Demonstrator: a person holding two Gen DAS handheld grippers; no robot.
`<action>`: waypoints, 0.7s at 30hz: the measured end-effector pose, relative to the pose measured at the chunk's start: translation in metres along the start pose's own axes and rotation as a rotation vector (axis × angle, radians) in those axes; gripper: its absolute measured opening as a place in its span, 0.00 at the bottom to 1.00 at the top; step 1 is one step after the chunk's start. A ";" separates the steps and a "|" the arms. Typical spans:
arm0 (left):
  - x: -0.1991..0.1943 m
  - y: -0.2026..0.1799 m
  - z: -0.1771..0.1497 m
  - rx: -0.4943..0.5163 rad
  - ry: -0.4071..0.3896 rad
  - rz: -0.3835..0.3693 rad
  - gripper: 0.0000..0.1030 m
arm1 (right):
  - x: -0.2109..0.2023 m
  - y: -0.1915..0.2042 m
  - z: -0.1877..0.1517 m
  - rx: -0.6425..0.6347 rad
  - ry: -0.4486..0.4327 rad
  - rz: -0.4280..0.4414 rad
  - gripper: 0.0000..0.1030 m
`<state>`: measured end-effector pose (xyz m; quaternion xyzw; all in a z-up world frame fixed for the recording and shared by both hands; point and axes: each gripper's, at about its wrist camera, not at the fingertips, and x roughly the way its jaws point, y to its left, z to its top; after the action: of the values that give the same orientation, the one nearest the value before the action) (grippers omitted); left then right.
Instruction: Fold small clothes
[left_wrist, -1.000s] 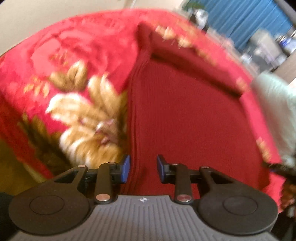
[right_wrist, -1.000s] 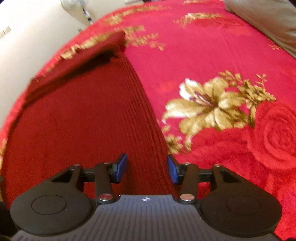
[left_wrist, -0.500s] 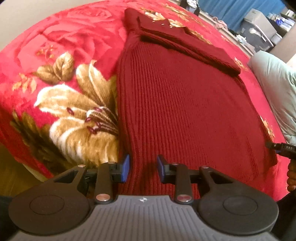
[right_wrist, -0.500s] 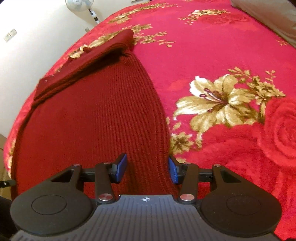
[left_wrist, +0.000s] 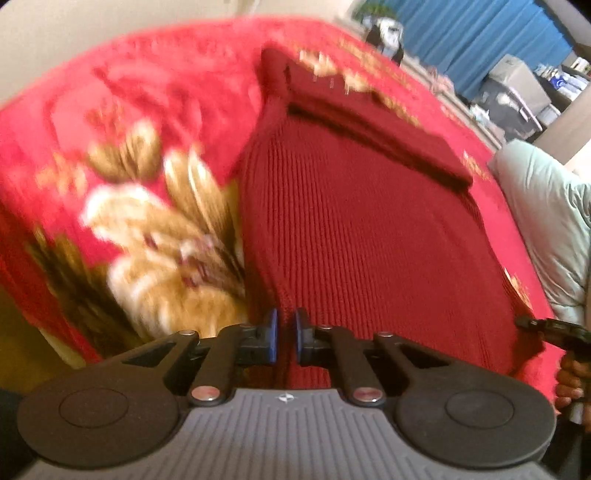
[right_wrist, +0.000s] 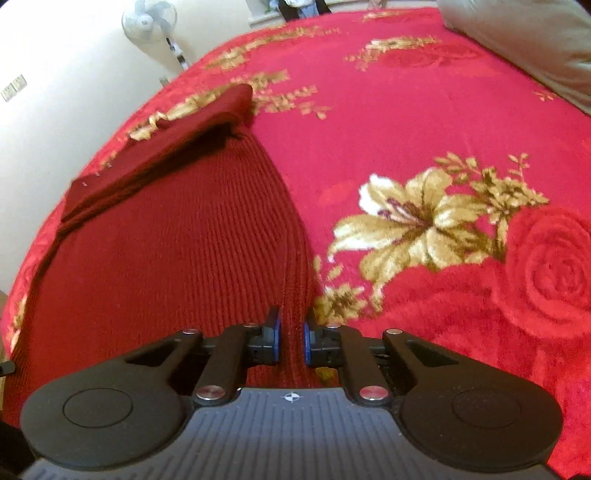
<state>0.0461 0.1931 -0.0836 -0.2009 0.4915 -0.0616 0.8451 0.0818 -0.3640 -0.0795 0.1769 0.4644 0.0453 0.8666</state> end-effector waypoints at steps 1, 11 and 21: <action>0.004 0.001 -0.002 -0.004 0.030 -0.010 0.13 | 0.004 0.001 -0.001 -0.004 0.022 -0.012 0.16; 0.002 -0.005 -0.004 0.054 -0.010 0.054 0.06 | 0.008 0.010 -0.006 -0.082 0.041 -0.038 0.11; 0.009 -0.003 -0.006 0.051 0.058 0.043 0.13 | 0.009 0.004 -0.003 -0.022 0.060 -0.007 0.19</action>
<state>0.0459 0.1857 -0.0926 -0.1668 0.5184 -0.0620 0.8364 0.0849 -0.3572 -0.0867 0.1643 0.4902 0.0524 0.8544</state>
